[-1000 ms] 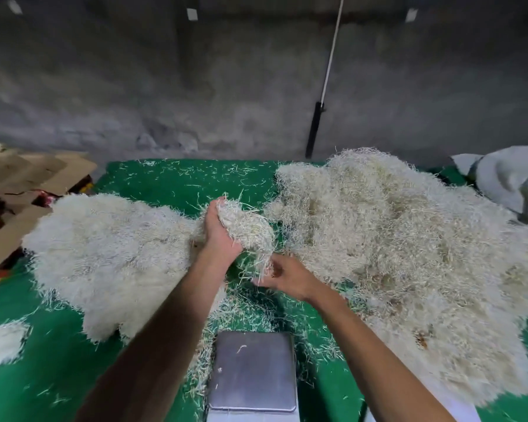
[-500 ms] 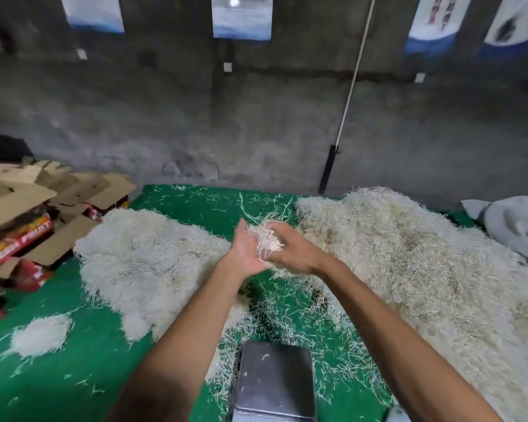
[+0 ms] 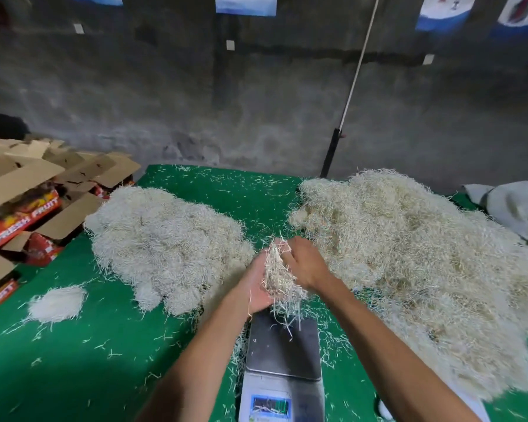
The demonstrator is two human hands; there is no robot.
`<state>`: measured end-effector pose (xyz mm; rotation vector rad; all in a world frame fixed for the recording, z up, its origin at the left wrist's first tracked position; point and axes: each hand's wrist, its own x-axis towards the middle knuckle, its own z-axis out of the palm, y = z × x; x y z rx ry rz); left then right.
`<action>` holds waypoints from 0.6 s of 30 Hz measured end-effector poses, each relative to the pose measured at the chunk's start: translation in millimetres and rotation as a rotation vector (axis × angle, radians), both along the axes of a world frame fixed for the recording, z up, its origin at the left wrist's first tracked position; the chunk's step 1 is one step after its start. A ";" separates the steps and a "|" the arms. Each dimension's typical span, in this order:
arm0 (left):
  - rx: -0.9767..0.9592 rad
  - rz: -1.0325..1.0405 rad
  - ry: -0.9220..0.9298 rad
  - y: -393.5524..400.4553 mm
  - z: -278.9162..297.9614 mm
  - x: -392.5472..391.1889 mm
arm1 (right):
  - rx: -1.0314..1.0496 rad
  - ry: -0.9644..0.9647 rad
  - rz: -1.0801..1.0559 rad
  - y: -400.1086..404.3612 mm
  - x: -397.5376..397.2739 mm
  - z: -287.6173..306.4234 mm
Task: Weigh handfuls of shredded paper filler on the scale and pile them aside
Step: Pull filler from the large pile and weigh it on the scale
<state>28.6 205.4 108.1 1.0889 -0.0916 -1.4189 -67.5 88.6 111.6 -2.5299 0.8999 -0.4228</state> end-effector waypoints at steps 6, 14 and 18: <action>0.303 -0.074 -0.566 10.8 -55.6 -0.4 | 0.476 -0.232 0.044 43.8 -43.4 -70.4; 0.339 -0.010 -0.381 29.4 -89.0 -17.3 | 0.624 -0.401 -0.311 56.5 -79.5 -137.8; 0.373 -0.079 -0.836 39.7 -119.6 -20.7 | 0.598 -0.364 -0.300 57.4 -99.3 -152.6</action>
